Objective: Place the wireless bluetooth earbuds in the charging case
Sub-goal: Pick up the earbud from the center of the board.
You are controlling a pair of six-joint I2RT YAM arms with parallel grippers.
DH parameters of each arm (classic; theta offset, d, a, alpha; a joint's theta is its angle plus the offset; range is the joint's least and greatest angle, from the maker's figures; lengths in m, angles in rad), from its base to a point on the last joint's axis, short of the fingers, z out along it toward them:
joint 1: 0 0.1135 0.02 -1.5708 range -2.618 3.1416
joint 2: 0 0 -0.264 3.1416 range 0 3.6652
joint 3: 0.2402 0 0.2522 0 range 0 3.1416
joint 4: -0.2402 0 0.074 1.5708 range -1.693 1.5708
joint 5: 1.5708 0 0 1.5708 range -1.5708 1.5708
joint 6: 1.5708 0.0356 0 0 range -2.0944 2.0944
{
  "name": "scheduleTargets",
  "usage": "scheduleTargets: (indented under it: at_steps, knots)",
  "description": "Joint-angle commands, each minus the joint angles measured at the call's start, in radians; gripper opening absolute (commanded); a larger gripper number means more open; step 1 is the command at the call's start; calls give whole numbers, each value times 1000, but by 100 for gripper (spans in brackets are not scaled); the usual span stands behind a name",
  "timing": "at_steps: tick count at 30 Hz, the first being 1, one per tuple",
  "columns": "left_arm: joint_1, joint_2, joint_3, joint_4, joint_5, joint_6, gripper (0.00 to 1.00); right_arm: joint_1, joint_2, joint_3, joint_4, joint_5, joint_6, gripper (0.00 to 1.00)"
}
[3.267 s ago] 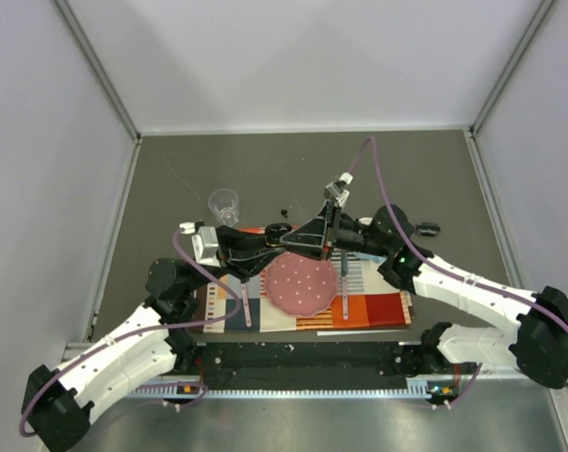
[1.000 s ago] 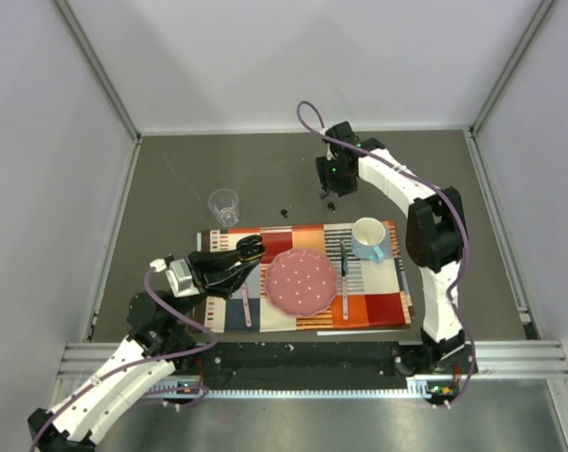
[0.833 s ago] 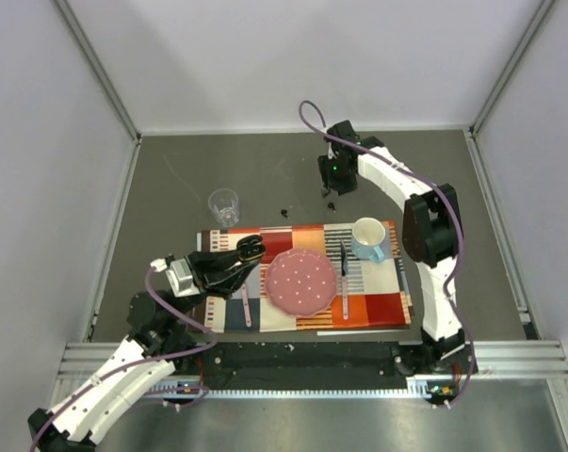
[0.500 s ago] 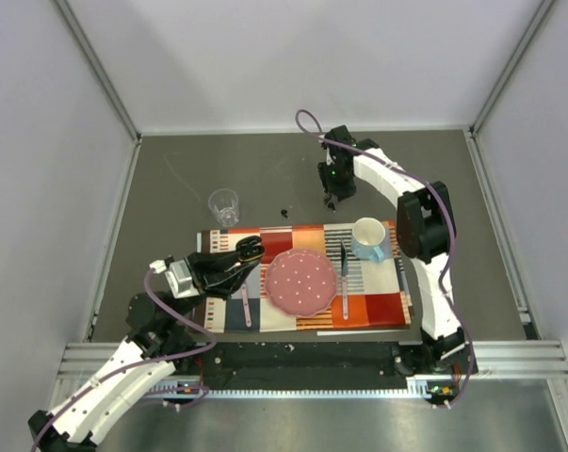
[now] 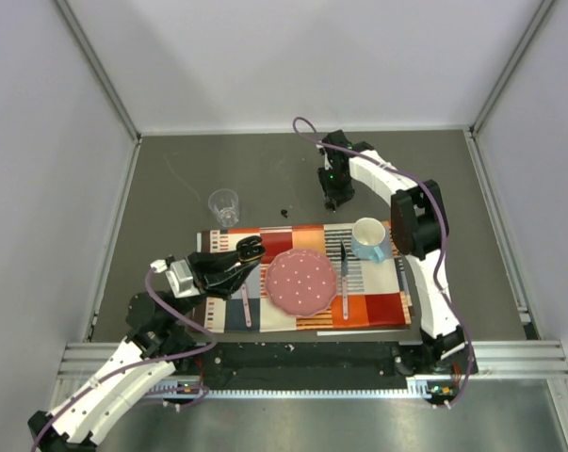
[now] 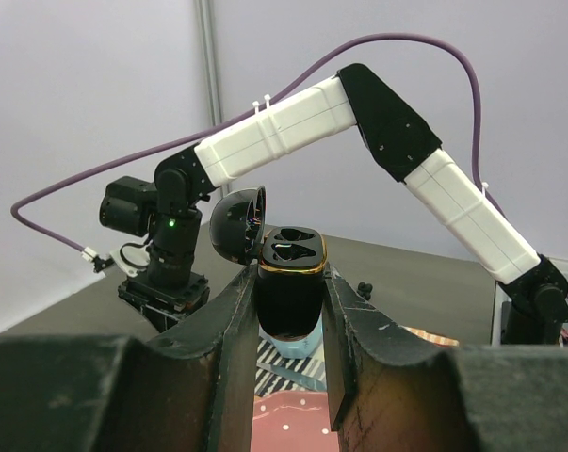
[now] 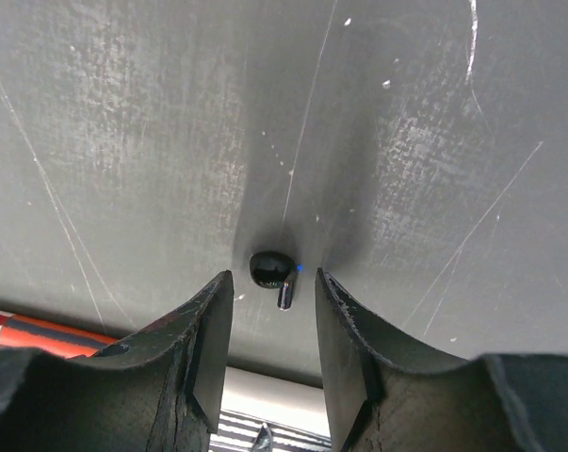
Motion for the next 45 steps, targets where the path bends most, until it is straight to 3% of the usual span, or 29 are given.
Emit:
scheduleTargets:
  at_steps: [1,9,22,30,45]
  knots:
    - [3,-12,42,16,-6,13,0,1,26,52,-10,13,-5,39]
    - [3,-24,40,5,-14,19,0,-2,45,62,-9,22,-6,39]
    - [2,-52,33,-14,-20,11,0,1,55,52,-15,28,-14,31]
    - [2,-47,25,-1,-23,8,0,-1,60,63,-16,17,-10,34]
    - [2,-40,22,5,-30,-4,0,1,74,71,-19,14,-8,23]
